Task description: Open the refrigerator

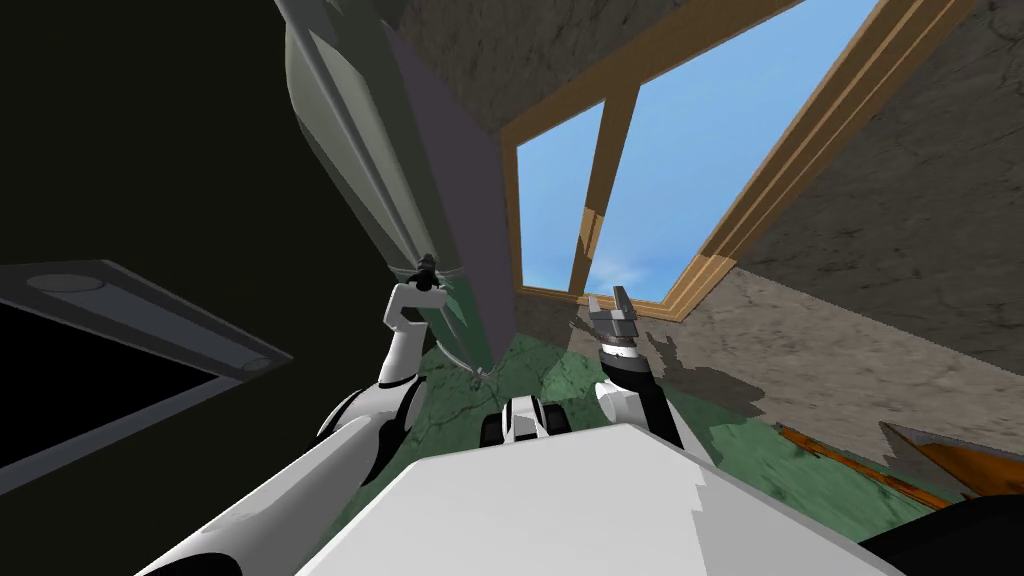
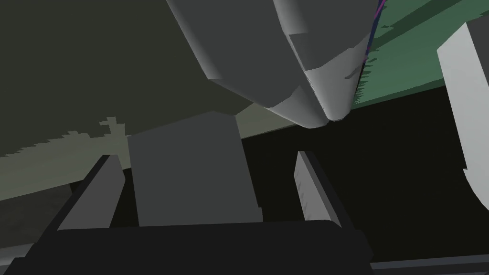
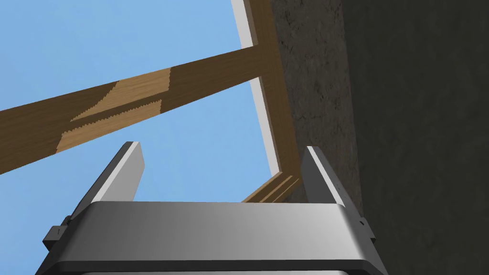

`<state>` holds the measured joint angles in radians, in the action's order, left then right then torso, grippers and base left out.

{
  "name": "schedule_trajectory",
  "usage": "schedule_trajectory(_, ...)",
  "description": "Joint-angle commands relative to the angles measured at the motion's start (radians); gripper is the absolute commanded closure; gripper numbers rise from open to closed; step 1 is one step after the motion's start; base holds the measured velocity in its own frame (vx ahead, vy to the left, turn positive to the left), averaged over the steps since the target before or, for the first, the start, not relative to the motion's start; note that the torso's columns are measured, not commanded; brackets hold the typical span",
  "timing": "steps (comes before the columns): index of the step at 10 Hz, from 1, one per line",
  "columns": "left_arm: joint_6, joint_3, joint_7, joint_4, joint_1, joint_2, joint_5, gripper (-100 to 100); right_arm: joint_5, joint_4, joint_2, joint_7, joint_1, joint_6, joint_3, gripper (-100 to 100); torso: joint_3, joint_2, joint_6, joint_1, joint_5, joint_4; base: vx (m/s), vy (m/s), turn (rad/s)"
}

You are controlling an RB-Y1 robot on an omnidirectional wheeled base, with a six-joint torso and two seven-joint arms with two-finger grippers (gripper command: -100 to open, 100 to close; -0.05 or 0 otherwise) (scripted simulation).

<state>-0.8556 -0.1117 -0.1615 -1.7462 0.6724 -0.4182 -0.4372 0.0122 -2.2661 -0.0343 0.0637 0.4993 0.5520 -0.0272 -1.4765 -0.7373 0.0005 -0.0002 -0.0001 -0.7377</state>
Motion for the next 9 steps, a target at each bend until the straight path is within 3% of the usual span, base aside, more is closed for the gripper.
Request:
schedule_trajectory(1,0.028,-0.037,-0.014,0.070,0.016,-0.012,-0.032,-100,0.000,0.000,0.000,0.000,0.000,0.000,0.000,0,0.000,-0.001,0.002,0.000,-0.001,0.000,-0.094,0.042,-0.140)
schedule_trajectory(4,0.056,-0.083,-0.028,0.151,0.048,-0.025,-0.077,-100,0.000,0.000,0.000,0.000,0.000,0.000,0.000,0,-0.001,0.001,-0.001,-0.001,0.000,0.000,-0.081,0.017,-0.203)
schedule_trajectory(5,0.051,-0.071,-0.027,0.133,0.037,-0.019,-0.071,-100,0.000,0.000,0.000,0.000,0.000,0.000,0.000,0,-0.002,0.002,0.002,0.000,0.000,0.000,-0.052,0.016,-0.057)
schedule_trajectory(6,0.042,-0.060,-0.021,0.114,0.032,-0.018,-0.054,100,0.000,0.000,0.000,0.000,0.000,0.000,0.000,0,-0.003,0.004,0.000,0.000,-0.001,0.001,0.027,-0.014,0.212)
schedule_trajectory(9,0.001,0.009,0.001,-0.004,-0.015,0.002,0.012,100,0.000,0.000,0.000,0.000,0.001,0.000,0.000,0,-0.005,0.008,-0.004,0.004,0.002,0.004,0.154,-0.042,0.389)
